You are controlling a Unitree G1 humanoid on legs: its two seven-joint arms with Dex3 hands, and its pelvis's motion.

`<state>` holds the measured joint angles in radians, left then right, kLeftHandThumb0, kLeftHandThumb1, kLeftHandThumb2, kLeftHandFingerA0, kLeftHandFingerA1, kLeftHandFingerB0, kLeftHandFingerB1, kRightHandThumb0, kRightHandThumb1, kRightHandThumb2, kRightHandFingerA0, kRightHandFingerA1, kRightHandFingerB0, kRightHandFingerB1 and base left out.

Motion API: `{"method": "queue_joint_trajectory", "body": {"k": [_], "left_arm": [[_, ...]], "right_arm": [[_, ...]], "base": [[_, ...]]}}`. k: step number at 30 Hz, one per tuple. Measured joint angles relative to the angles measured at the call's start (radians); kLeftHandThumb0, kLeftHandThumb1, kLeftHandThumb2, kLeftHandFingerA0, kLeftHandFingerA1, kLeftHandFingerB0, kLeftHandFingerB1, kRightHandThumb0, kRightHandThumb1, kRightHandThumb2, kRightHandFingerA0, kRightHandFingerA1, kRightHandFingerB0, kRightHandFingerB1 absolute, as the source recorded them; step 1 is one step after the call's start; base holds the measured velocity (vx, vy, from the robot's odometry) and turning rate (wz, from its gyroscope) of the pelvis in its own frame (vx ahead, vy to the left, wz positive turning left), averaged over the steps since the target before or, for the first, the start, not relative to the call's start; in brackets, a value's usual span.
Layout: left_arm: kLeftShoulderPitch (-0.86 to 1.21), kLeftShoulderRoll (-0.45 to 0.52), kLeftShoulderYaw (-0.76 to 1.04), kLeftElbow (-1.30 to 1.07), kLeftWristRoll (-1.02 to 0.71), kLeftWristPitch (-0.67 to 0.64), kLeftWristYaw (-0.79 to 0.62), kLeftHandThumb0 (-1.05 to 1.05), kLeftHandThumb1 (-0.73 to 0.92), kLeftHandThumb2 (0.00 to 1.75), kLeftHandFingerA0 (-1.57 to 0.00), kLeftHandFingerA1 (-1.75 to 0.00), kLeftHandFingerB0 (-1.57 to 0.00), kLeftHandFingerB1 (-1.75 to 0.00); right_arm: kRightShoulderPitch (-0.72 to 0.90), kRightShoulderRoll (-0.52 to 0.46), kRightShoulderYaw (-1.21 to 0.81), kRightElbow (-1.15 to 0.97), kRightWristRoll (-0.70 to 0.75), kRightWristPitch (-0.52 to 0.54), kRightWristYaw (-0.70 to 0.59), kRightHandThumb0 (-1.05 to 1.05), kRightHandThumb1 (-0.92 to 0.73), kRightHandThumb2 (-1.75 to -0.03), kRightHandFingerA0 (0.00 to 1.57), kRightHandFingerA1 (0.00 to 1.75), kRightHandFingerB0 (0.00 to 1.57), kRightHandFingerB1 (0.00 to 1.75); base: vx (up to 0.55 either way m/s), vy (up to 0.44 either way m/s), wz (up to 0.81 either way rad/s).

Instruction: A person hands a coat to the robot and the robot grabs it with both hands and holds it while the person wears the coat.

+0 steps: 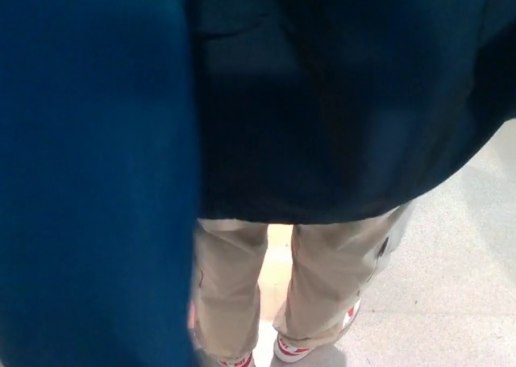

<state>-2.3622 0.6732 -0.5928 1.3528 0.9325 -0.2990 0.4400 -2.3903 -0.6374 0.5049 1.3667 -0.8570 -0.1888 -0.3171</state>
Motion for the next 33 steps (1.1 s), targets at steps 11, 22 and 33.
{"method": "queue_joint_trajectory", "body": {"k": [11, 22, 33], "left_arm": [[0.011, 0.008, 0.016, 0.001, -0.003, 0.000, -0.016, -0.38, 0.75, 0.63, -0.86, -1.75, -0.67, -1.54], [0.015, 0.028, 0.017, 0.003, -0.001, 0.000, -0.027, -0.41, 0.74, 0.65, -0.85, -1.75, -0.71, -1.52], [0.026, 0.042, -0.007, 0.007, 0.010, 0.001, -0.021, -1.01, 0.76, 1.04, 0.00, -0.02, 0.00, 0.00]], "right_arm": [[0.016, -0.012, 0.001, 0.000, -0.005, 0.000, 0.002, -0.43, -0.80, -0.64, 0.94, 1.75, 0.67, 1.62], [0.029, -0.022, 0.000, 0.003, -0.006, 0.001, 0.007, -0.42, -0.82, -0.65, 0.94, 1.75, 0.68, 1.64], [0.036, -0.021, -0.009, 0.003, -0.004, 0.003, 0.019, -1.04, -0.74, -1.05, 0.00, 0.00, 0.00, 0.00]], "base": [[0.00, 0.000, 0.00], [0.00, 0.000, 0.00], [0.00, 0.000, 0.00]]}}
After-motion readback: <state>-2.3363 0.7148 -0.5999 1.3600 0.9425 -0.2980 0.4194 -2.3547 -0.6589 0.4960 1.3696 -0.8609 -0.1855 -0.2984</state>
